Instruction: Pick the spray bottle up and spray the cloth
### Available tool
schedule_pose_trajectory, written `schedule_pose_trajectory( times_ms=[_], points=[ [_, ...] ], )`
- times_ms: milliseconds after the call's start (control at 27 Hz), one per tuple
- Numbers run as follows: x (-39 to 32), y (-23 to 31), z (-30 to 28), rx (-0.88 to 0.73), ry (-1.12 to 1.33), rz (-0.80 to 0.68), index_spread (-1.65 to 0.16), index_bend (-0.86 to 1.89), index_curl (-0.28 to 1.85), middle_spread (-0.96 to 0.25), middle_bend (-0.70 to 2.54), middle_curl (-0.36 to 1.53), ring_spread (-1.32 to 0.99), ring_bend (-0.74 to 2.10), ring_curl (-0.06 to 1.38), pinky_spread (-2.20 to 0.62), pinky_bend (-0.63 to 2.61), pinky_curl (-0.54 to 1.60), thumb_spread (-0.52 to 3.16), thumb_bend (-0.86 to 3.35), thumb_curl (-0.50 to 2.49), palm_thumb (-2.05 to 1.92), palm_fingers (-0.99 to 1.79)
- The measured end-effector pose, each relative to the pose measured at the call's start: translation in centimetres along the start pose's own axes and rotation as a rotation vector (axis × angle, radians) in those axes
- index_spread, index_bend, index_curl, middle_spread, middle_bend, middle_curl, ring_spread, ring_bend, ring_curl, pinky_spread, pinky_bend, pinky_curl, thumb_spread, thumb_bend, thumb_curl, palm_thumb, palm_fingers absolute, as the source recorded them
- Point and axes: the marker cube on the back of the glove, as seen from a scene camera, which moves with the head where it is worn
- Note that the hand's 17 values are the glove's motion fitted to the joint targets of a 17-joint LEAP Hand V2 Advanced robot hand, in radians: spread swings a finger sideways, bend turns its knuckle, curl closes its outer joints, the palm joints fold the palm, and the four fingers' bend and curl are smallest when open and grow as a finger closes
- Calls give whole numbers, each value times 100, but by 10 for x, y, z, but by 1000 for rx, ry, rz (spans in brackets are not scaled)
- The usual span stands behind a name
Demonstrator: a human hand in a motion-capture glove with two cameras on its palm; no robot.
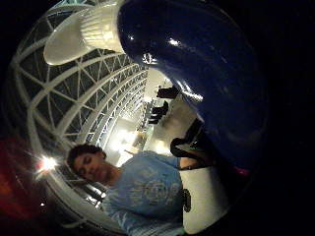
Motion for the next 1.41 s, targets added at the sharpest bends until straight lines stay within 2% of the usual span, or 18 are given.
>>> schedule_pose_trajectory(
  times_ms=[444, 777, 889, 1037, 1222, 1259, 1407],
  points=[
    [14, 3, 73, -78, 20, -66, -29, 11, 23, -7, 28, 45, 2, 47, 38, 27, 24, 34, 82, -2, 76, 91, 78],
    [21, 8, 80, -94, 13, -69, -30, 10, 23, -7, 28, 45, 2, 45, 37, 26, 23, 35, 84, -2, 75, 91, 76],
    [25, 16, 78, -148, 17, -56, -30, 7, 22, -7, 29, 45, 2, 45, 37, 26, 24, 35, 85, -3, 74, 90, 74],
    [27, 21, 69, -142, 44, -37, -32, 2, 19, -7, 37, 47, 2, 40, 36, 26, 28, 37, 88, -4, 71, 88, 65],
    [14, 33, 29, -91, 94, -2, -34, 4, 16, -7, 44, 48, 3, 35, 34, 27, 31, 37, 90, -4, 66, 84, 60],
    [14, 39, 18, -89, 133, 14, -34, 10, 18, -3, 27, 43, 3, 39, 35, 27, 35, 38, 91, -4, 65, 84, 54],
    [32, 65, -37, -53, 451, 91, -35, 14, 20, -1, 22, 41, 3, 39, 34, 27, 36, 38, 93, -4, 62, 81, 56]
  ],
)
